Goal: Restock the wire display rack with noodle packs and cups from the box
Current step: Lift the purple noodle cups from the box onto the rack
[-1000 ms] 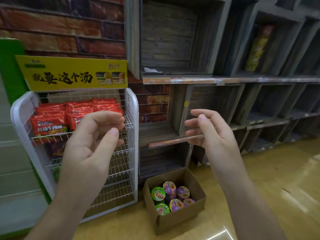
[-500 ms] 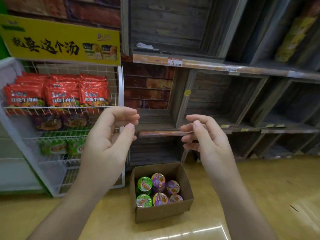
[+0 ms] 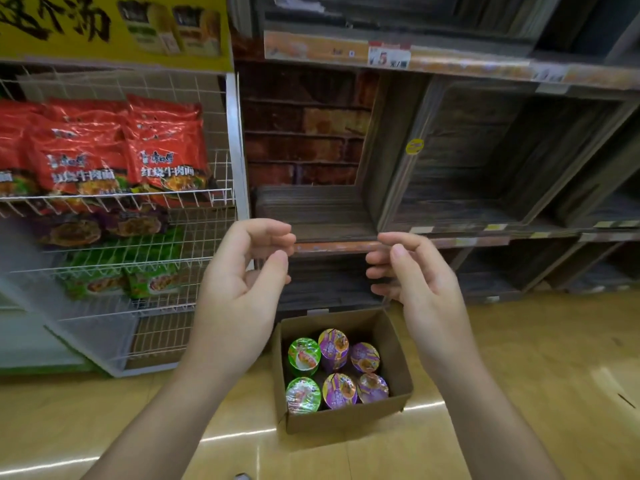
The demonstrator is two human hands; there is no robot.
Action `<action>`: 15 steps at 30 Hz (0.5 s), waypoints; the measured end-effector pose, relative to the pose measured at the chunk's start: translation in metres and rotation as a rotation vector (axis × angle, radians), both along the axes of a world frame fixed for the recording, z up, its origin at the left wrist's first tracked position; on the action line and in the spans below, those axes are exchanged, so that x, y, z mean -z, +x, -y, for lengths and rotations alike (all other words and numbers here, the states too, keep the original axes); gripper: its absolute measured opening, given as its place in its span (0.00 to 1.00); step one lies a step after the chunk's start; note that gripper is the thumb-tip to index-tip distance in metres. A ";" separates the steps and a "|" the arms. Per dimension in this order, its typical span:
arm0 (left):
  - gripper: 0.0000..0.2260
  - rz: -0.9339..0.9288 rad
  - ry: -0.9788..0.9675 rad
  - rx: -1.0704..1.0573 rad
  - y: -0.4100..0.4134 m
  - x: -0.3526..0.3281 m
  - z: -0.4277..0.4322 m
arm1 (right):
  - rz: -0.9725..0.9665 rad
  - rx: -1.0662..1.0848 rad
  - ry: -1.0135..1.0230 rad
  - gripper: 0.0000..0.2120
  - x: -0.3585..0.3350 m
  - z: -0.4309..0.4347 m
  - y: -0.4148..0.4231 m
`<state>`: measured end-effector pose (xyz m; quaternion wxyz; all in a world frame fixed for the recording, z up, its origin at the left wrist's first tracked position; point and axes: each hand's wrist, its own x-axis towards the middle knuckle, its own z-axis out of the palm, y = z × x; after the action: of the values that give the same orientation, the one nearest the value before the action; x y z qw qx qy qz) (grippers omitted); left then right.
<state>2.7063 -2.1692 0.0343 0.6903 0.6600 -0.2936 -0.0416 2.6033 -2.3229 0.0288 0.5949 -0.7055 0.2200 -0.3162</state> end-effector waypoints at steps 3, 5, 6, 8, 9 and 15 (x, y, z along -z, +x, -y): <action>0.11 -0.023 0.049 0.044 0.048 0.031 0.023 | -0.039 0.026 0.018 0.09 0.030 0.018 0.042; 0.12 -0.037 0.079 0.064 0.081 0.055 0.040 | -0.053 0.049 0.024 0.09 0.055 0.031 0.069; 0.12 -0.056 0.085 0.074 0.095 0.066 0.048 | -0.061 0.055 0.030 0.08 0.069 0.037 0.082; 0.12 -0.089 0.079 0.079 0.116 0.090 0.062 | -0.072 0.078 0.046 0.09 0.101 0.049 0.101; 0.12 -0.103 0.082 0.074 0.126 0.104 0.069 | -0.088 0.085 0.058 0.10 0.118 0.055 0.108; 0.14 -0.205 0.157 0.037 0.136 0.233 0.104 | -0.157 0.061 0.125 0.09 0.258 0.094 0.128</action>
<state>2.8428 -2.2733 -0.1985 0.6621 0.6987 -0.2293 -0.1444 2.7311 -2.4169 -0.2297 0.6089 -0.6825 0.3065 -0.2637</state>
